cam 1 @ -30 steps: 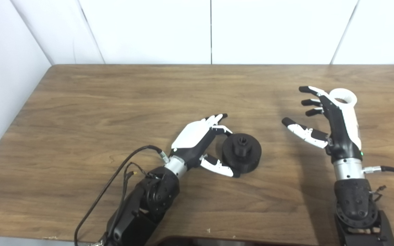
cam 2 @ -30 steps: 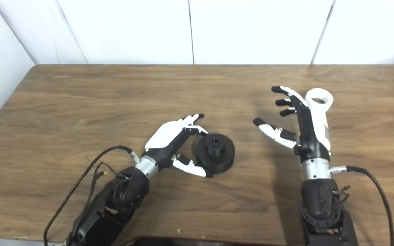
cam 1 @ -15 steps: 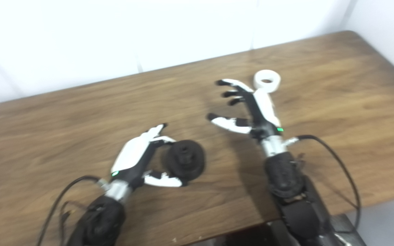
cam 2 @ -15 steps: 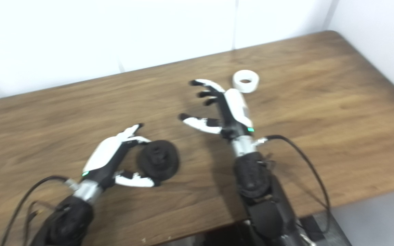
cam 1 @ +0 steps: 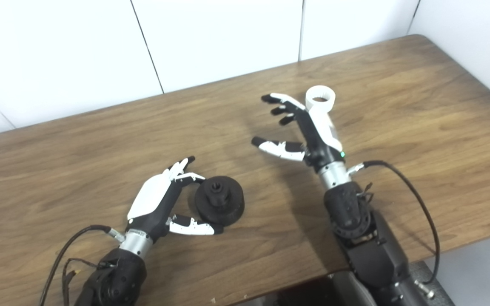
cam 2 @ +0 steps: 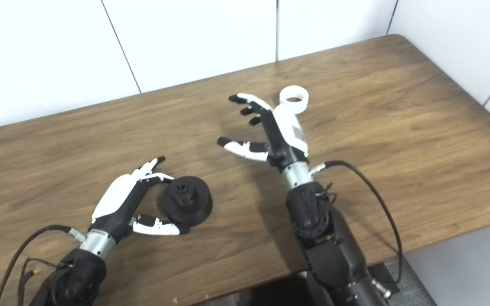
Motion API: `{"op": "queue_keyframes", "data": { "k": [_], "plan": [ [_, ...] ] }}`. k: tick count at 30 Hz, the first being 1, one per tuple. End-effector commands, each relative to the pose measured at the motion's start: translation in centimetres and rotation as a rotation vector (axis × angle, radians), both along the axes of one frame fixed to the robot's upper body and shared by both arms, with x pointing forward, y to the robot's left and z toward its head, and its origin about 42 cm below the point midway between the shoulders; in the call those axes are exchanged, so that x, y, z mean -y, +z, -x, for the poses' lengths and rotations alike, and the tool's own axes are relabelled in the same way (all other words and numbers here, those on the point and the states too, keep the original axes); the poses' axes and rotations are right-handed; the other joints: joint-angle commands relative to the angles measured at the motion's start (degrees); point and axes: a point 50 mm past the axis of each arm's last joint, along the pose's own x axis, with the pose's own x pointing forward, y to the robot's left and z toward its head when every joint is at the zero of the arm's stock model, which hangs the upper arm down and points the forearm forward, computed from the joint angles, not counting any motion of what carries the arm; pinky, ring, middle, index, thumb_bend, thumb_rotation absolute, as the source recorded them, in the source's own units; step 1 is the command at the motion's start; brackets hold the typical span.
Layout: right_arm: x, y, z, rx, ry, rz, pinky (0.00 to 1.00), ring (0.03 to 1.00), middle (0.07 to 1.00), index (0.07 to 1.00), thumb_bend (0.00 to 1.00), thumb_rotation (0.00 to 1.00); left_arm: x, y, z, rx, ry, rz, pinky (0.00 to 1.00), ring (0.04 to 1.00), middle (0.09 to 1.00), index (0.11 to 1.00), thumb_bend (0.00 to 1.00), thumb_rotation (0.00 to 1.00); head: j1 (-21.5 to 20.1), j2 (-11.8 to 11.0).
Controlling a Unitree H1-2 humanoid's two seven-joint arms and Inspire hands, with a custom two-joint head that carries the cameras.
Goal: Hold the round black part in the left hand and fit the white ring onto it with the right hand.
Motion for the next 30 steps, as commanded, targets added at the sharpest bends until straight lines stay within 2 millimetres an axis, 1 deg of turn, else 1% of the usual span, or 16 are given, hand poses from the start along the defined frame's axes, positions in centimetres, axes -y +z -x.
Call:
{"op": "queue_keyframes", "data": {
  "k": [1, 5, 9, 11, 14, 16, 20, 21, 25, 28, 30],
  "plan": [
    [1.3, 4.0, -1.5, 0.111, -0.029, 0.085, 0.71, 0.81, 0.839, 0.786, 0.65, 0.37, -0.2, 0.9, -0.8, 0.041, -0.006, -0.002, 1.0, 1.0, 1.0, 0.624, 0.94, 0.34, -0.1, 0.0],
    [4.1, 6.0, -3.1, 0.087, -0.107, 0.232, 0.69, 0.818, 0.853, 0.79, 0.67, 0.41, -0.3, 0.9, -0.8, 0.04, -0.005, 0.001, 1.0, 1.0, 1.0, 0.62, 0.94, 0.34, -0.1, -0.2],
    [6.3, 7.2, -4.3, 0.017, -0.168, 0.316, 0.65, 0.825, 0.886, 0.807, 0.7, 0.47, -0.3, 0.9, -0.8, 0.043, -0.006, 0.0, 1.0, 1.0, 1.0, 0.624, 0.94, 0.35, -0.1, 0.0],
    [7.3, 7.6, -4.8, -0.017, -0.2, 0.342, 0.63, 0.834, 0.906, 0.814, 0.71, 0.47, -0.3, 0.9, -0.8, 0.045, -0.007, 0.003, 1.0, 1.0, 1.0, 0.624, 0.94, 0.35, -0.2, -0.1],
    [8.4, 8.1, -5.3, -0.043, -0.231, 0.358, 0.61, 0.829, 0.914, 0.812, 0.74, 0.46, -0.3, 0.9, -0.9, 0.049, -0.011, 0.008, 1.0, 1.0, 1.0, 0.621, 0.94, 0.35, -0.1, -0.1],
    [8.8, 8.3, -5.5, -0.046, -0.241, 0.363, 0.6, 0.824, 0.913, 0.806, 0.76, 0.46, -0.4, 0.8, -0.9, 0.049, -0.012, 0.008, 1.0, 1.0, 1.0, 0.62, 0.94, 0.35, 0.0, 0.0],
    [9.4, 8.5, -5.9, -0.056, -0.261, 0.375, 0.59, 0.812, 0.91, 0.798, 0.78, 0.47, -0.4, 0.9, -1.0, 0.042, -0.005, 0.005, 1.0, 1.0, 1.0, 0.621, 0.94, 0.33, 0.1, 0.0],
    [9.6, 8.5, -6.0, -0.069, -0.266, 0.38, 0.59, 0.814, 0.912, 0.799, 0.79, 0.48, -0.3, 0.9, -1.0, 0.042, -0.005, 0.005, 1.0, 1.0, 1.0, 0.62, 0.94, 0.33, 0.1, 0.0],
    [10.2, 8.5, -6.6, -0.145, -0.273, 0.415, 0.67, 0.86, 0.953, 0.841, 0.84, 0.55, -0.3, 0.9, -1.1, 0.045, -0.003, 0.006, 1.0, 1.0, 1.0, 0.618, 0.94, 0.33, 0.3, -0.1],
    [10.6, 8.5, -7.0, -0.213, -0.268, 0.452, 0.73, 0.906, 0.985, 0.874, 0.92, 0.63, -0.4, 0.9, -1.0, 0.043, 0.001, 0.008, 1.0, 1.0, 1.0, 0.617, 0.94, 0.32, 0.3, -0.1],
    [10.8, 8.4, -7.2, -0.251, -0.261, 0.462, 0.75, 0.93, 0.997, 0.89, 0.96, 0.66, -0.4, 0.9, -1.0, 0.042, 0.002, 0.008, 1.0, 1.0, 1.0, 0.617, 0.95, 0.32, 0.4, -0.1]
  ]
}}
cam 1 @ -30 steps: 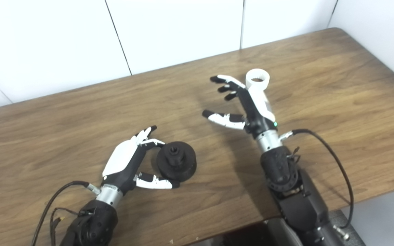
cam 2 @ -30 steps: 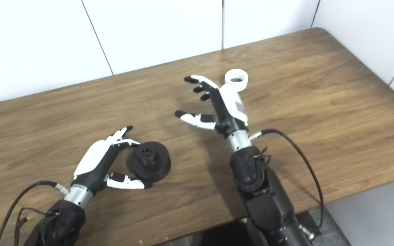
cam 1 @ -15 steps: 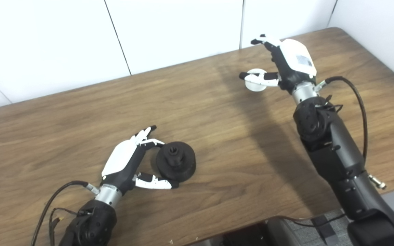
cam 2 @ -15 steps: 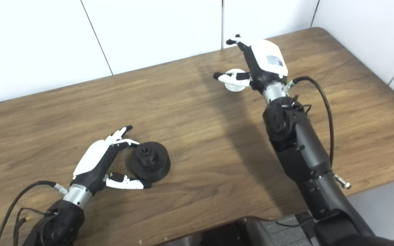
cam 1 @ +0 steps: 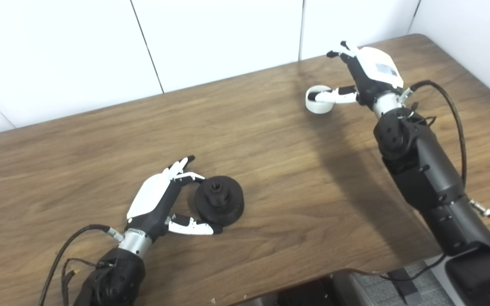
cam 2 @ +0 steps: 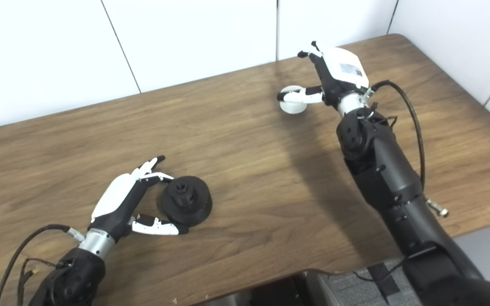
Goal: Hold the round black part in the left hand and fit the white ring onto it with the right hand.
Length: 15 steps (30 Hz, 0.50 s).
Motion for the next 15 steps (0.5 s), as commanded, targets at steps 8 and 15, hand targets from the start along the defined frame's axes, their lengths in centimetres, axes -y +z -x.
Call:
{"op": "queue_keyframes", "data": {
  "k": [8, 15],
  "plan": [
    [0.9, 2.0, -1.7, -0.076, 0.0, 0.037, 0.82, 0.994, 1.0, 0.932, 1.0, 0.7, -0.1, 1.1, -0.7, 0.041, 0.001, 0.0, 1.0, 1.0, 1.0, 0.617, 0.94, 0.32, 0.6, 0.3],
    [0.9, 0.9, -2.0, -0.126, 0.003, 0.027, 0.82, 0.992, 1.0, 0.929, 1.0, 0.68, 0.0, 1.1, -0.6, 0.041, 0.003, 0.002, 1.0, 1.0, 1.0, 0.618, 0.94, 0.32, 1.1, 0.5]
  ]
}}
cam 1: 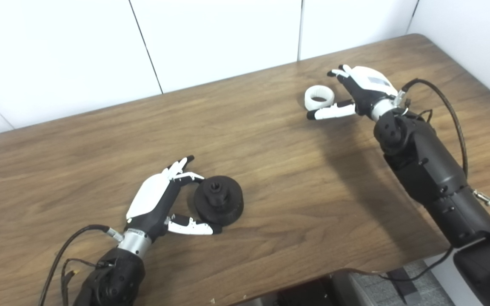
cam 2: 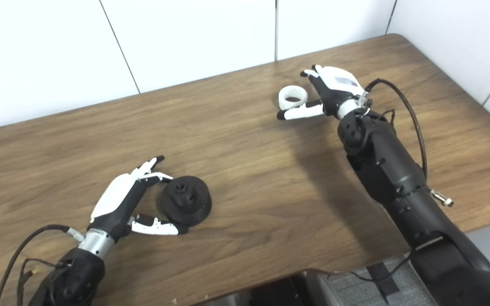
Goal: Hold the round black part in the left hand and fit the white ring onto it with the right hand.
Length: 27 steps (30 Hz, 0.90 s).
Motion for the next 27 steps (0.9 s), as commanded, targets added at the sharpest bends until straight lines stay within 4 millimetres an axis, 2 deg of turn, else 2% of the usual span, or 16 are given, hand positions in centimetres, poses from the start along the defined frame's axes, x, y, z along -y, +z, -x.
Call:
{"op": "queue_keyframes", "data": {
  "k": [1, 8, 20, 27],
  "plan": [
    [0.3, 2.7, -1.0, 0.076, 0.001, 0.022, 0.82, 0.991, 1.0, 0.929, 1.0, 0.69, 0.0, 1.1, -0.6, 0.041, 0.002, 0.001, 1.0, 1.0, 1.0, 0.617, 0.94, 0.33, 0.2, 0.0],
    [0.1, 2.3, -1.2, 0.068, 0.012, 0.029, 0.83, 0.992, 1.0, 0.923, 1.0, 0.67, 0.1, 1.2, -0.6, 0.039, 0.004, 0.006, 1.0, 1.0, 1.0, 0.615, 0.94, 0.33, 0.4, 0.0],
    [-0.1, 1.2, -2.2, 0.076, 0.006, 0.048, 0.82, 0.964, 1.0, 0.89, 0.99, 0.54, 0.0, 1.4, -0.5, 0.047, -0.002, 0.01, 1.0, 1.0, 1.0, 0.612, 0.94, 0.33, 1.3, 0.1],
    [0.1, 1.0, -3.0, 0.073, -0.006, 0.054, 0.82, 0.958, 1.0, 0.888, 0.96, 0.55, -0.1, 1.4, -0.3, 0.048, -0.003, 0.01, 1.0, 1.0, 1.0, 0.613, 0.94, 0.34, 1.3, 0.2]
  ]
}}
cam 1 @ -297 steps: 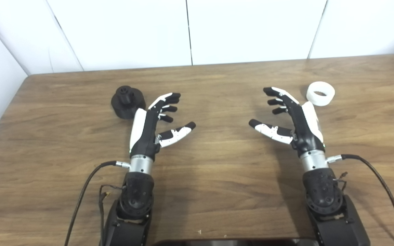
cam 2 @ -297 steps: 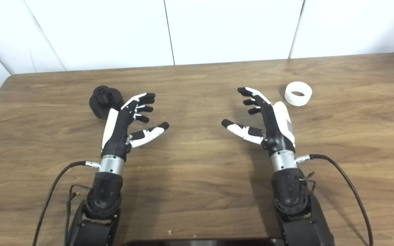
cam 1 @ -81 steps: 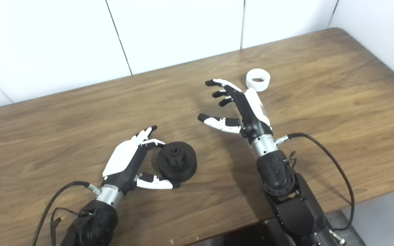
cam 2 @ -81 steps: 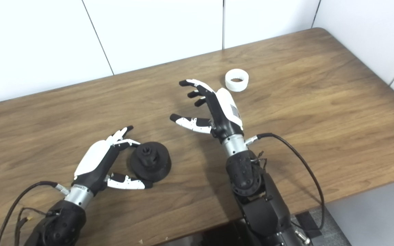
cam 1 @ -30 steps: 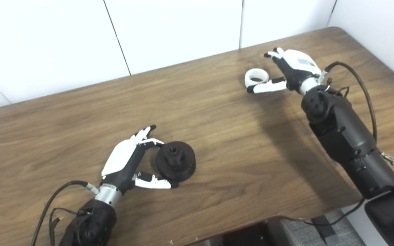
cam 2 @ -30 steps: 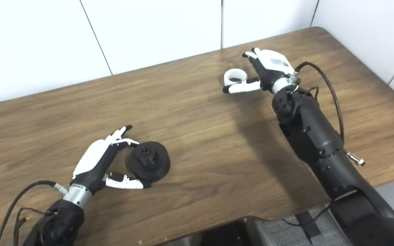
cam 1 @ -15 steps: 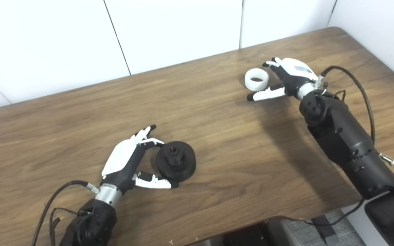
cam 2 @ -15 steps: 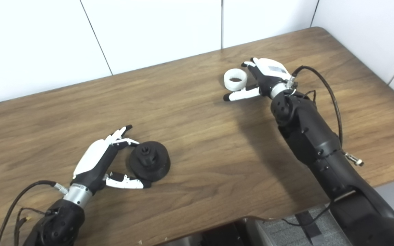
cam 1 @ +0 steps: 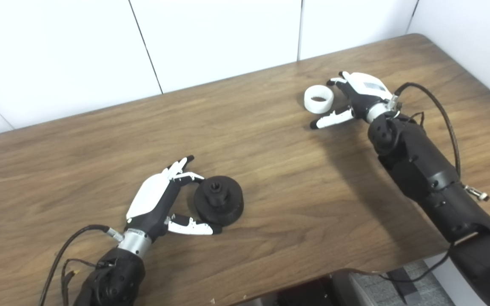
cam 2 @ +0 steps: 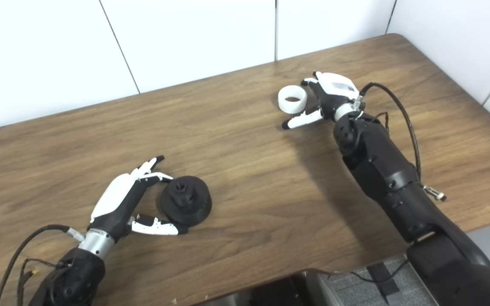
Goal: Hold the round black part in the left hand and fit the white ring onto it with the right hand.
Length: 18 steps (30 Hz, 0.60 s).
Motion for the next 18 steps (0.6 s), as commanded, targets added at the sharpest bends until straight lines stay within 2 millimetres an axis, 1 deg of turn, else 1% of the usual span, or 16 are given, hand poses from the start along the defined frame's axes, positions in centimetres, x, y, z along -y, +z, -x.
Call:
{"op": "queue_keyframes", "data": {
  "k": [1, 4, 12, 18],
  "plan": [
    [-0.13, 3.01, -1.48, 0.099, 0.019, 0.021, 0.82, 0.956, 1.0, 0.887, 0.96, 0.55, -0.09, 1.36, -0.35, 0.053, -0.006, 0.007, 1.0, 1.0, 1.0, 0.613, 0.94, 0.33, 0.3, 0.2],
    [-0.11, 3.02, -1.69, 0.111, 0.02, 0.02, 0.81, 0.95, 1.0, 0.878, 0.96, 0.54, -0.09, 1.32, -0.28, 0.053, -0.006, 0.008, 1.0, 1.0, 1.0, 0.612, 0.94, 0.34, 0.3, 0.1],
    [-0.54, 2.55, -1.88, 0.178, 0.022, 0.015, 0.8, 0.91, 0.961, 0.809, 0.9, 0.45, -0.16, 1.23, -0.2, 0.045, 0.0, 0.013, 1.0, 1.0, 1.0, 0.613, 0.93, 0.33, 0.5, 0.2],
    [-0.84, 2.38, -2.02, 0.189, 0.026, 0.02, 0.79, 0.899, 0.956, 0.794, 0.87, 0.46, -0.12, 1.31, -0.12, 0.046, 0.002, 0.013, 1.0, 1.0, 1.0, 0.613, 0.93, 0.32, 0.7, 0.5]
  ]
}}
